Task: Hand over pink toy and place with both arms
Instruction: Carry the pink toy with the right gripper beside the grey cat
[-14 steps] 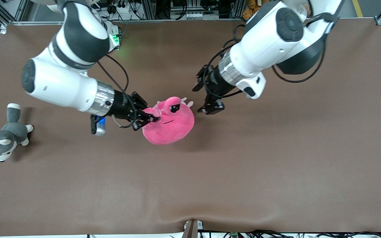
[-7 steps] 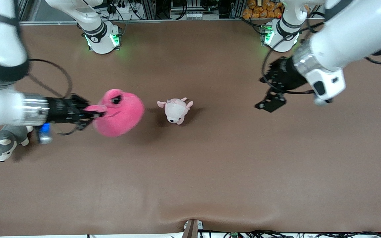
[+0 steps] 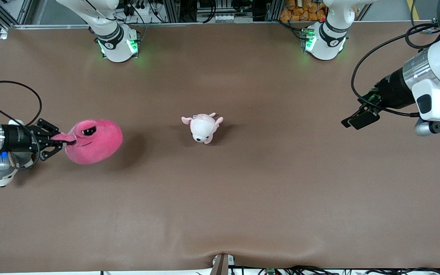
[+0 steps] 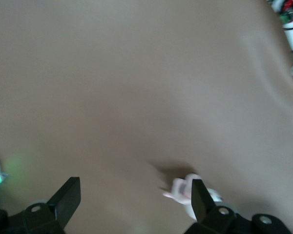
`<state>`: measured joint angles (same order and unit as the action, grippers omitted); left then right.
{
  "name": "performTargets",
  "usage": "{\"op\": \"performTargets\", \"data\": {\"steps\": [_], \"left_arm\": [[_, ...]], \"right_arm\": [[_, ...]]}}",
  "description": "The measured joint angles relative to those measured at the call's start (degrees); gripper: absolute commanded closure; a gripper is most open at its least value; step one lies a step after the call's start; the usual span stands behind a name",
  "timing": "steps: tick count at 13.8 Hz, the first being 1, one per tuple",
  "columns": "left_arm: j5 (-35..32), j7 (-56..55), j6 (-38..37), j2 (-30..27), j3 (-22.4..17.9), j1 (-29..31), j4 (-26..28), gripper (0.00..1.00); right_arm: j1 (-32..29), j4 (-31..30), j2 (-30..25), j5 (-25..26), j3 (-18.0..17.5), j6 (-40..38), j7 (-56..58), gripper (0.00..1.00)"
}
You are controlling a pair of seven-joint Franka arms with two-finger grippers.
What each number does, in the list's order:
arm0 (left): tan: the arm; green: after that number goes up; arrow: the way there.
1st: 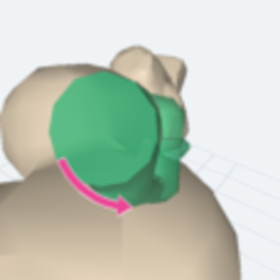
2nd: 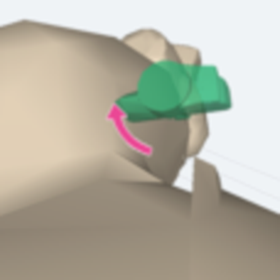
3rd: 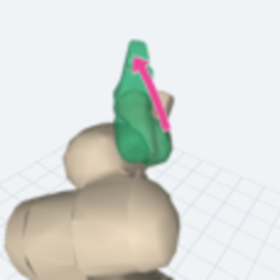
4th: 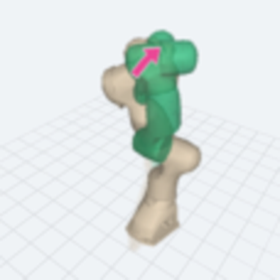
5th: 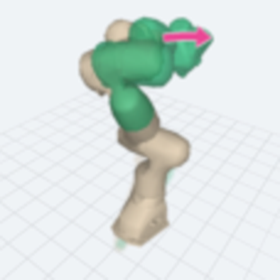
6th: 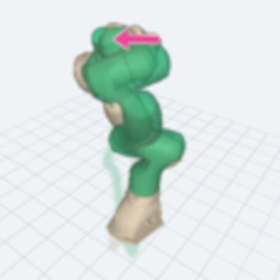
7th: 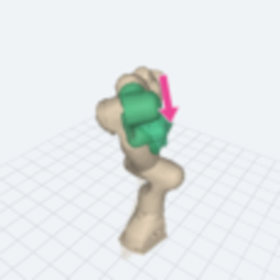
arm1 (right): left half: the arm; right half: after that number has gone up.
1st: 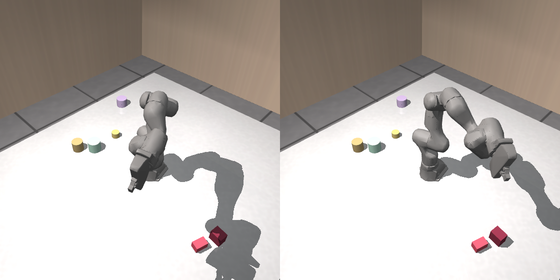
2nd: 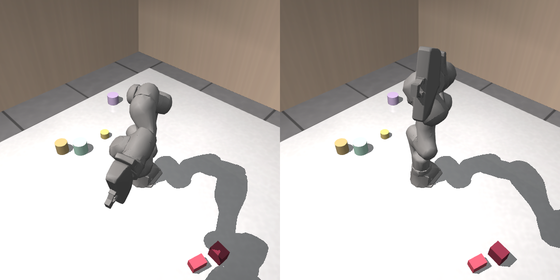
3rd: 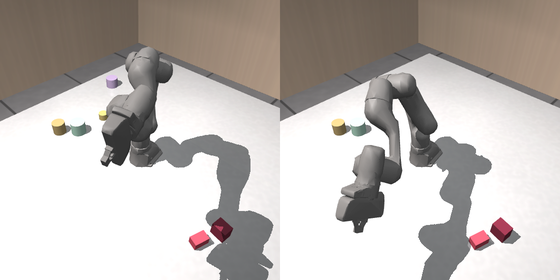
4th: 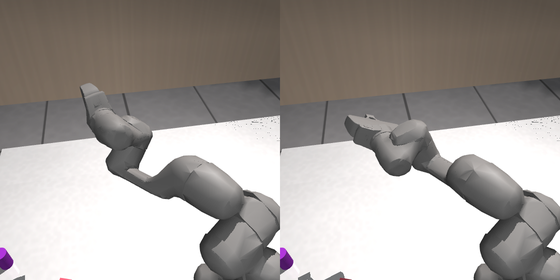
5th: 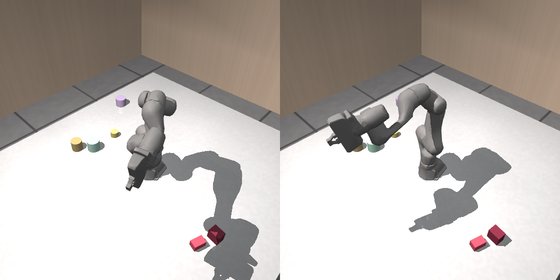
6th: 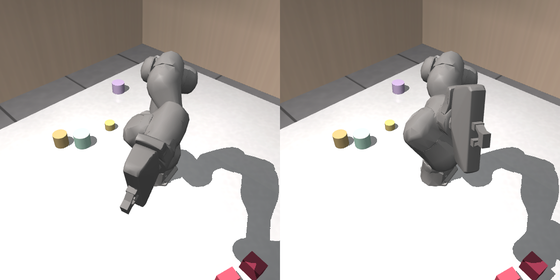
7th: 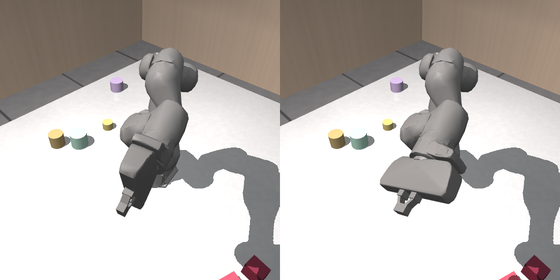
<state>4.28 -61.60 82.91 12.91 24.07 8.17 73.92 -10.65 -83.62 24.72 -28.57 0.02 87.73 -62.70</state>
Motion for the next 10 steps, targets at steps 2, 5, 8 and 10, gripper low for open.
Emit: {"op": "performTargets", "data": {"steps": [2, 5, 8, 10], "left_arm": [[-2.52, 1.00, -0.94, 0.00, 0.48, -0.64, 0.50, 0.00], [-4.28, 3.59, -1.49, -0.06, 0.62, -0.90, 1.06, 0.00], [-8.09, 10.85, -2.89, -0.91, 0.63, -0.83, 1.70, 0.00], [-9.85, 17.01, -3.10, -1.91, 0.27, -0.86, 2.02, 0.00]], "right_arm": [[-2.93, -0.68, 2.38, -0.07, 0.00, 1.37, -0.29, 1.00], [-7.25, -5.04, 4.88, -1.79, -0.03, 5.38, 0.26, 1.00], [-7.41, -8.28, 5.26, -2.77, -0.69, 7.47, 0.30, 0.97], [-7.37, -10.18, 5.29, -2.78, -1.02, 8.99, 0.53, 0.65]]}}
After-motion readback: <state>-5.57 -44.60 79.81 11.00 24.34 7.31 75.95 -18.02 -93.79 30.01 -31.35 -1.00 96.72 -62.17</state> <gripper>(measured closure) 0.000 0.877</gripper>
